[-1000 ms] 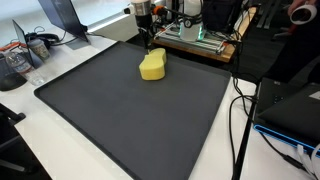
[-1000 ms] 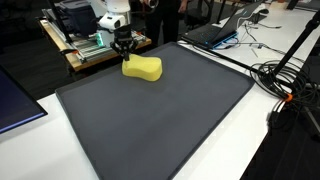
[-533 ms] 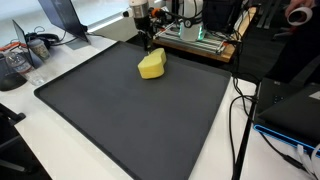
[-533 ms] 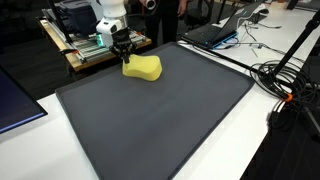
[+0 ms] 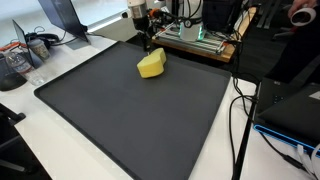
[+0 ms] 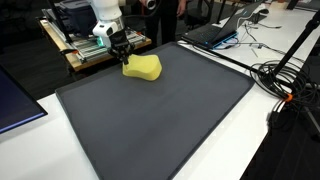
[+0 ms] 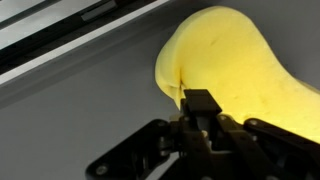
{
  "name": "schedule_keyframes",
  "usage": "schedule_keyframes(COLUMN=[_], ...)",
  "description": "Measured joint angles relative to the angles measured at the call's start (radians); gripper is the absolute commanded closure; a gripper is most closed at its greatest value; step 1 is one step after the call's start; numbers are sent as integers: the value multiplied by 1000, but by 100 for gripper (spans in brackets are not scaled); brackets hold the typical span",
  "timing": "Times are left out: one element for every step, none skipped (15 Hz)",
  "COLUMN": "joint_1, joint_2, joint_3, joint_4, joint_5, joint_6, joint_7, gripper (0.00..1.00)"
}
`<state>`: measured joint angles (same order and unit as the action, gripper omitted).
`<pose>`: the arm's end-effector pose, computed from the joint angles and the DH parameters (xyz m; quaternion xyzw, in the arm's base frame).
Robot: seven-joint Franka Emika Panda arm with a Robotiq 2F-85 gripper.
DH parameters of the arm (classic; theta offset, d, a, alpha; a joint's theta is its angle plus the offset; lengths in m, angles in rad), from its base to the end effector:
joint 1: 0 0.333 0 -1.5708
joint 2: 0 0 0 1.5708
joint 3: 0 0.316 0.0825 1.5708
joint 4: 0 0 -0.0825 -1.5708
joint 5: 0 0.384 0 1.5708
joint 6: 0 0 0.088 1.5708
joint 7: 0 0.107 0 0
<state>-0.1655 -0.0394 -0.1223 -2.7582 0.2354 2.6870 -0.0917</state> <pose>0.3686 -0.1163 0.2254 -0.9777 0.2029 0.0060 0.0544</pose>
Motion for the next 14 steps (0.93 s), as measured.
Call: schedule_keyframes(joint_1=[0,0,0,0,0,0,0,0,0,0,0,0,0,0], joint_2=[2,4,5,6,7,8,8,9,9,9,9,9,9,9], joint_3=[0,0,0,0,0,-1,-1,-2,-3,-4,-4,-4,-5,-5], joint_4=[0,0,0,0,0,0,0,0,0,0,0,0,0,0], joint_5=[7,14,20,27,33,38,40,41,41,42,43,44,45,45], joint_6=[2,3,6,8,8,9,9,10,10,10,10,10,10,10], joint_7=[-8,-15,-22,-28,-34,-38,-40,-41,-42,-42,-42,-42,-42,-42], gripper=[97,97,97,97,97,97,97,97,97,97,97,97,97,97])
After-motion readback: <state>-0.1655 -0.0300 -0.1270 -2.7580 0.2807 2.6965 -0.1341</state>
